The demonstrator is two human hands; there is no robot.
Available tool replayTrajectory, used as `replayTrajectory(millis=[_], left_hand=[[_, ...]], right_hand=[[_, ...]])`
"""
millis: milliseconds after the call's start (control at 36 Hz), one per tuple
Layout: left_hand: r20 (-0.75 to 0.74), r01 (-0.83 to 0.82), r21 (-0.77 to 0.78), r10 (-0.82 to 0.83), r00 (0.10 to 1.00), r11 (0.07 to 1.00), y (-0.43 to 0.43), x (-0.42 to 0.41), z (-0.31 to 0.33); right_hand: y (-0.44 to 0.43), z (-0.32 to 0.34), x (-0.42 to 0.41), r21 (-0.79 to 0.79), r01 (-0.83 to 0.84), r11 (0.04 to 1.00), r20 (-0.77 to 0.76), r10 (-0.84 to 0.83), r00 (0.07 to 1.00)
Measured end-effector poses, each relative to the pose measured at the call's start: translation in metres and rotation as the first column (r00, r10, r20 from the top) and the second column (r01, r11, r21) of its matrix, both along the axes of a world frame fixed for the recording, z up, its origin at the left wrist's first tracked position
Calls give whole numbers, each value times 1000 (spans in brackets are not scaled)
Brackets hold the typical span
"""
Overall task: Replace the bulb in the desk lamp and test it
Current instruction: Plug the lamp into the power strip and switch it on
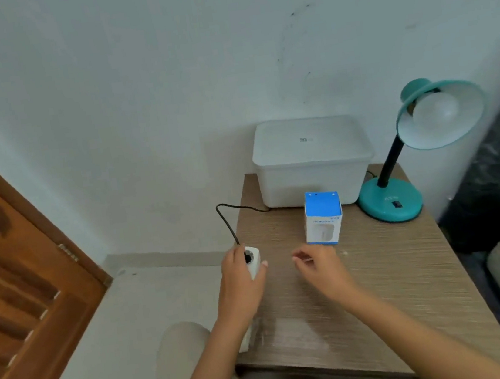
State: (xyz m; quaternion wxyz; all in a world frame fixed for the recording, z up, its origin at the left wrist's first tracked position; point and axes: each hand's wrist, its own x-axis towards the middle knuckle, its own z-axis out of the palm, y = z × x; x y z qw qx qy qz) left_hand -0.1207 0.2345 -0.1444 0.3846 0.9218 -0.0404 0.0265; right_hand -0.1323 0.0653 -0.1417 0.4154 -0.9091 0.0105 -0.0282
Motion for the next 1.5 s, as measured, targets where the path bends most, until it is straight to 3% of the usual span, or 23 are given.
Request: replayTrajectory(millis=[250, 444, 611, 1000, 1500], left_hand=[[174, 258, -49, -247, 953, 965, -114, -2, 29], [-130, 464, -38, -465, 876, 885, -212, 9, 10], [-260, 397, 36, -375, 890, 917, -263, 44, -29], [-27, 219, 225, -218, 976, 949, -291, 76, -75], [15, 226, 284, -241, 971, 932, -298, 82, -74]], right_hand=[[-119, 1, -39, -156, 157, 975, -80, -171, 982], [-195, -8, -29, -132, 305, 943, -81, -317, 945], [-233, -27, 19, -152, 330, 932, -61, -342, 938], [-250, -61, 80, -137, 371, 919, -51, -380, 923], [-258, -63, 81, -145, 349, 926, -32, -357, 934]])
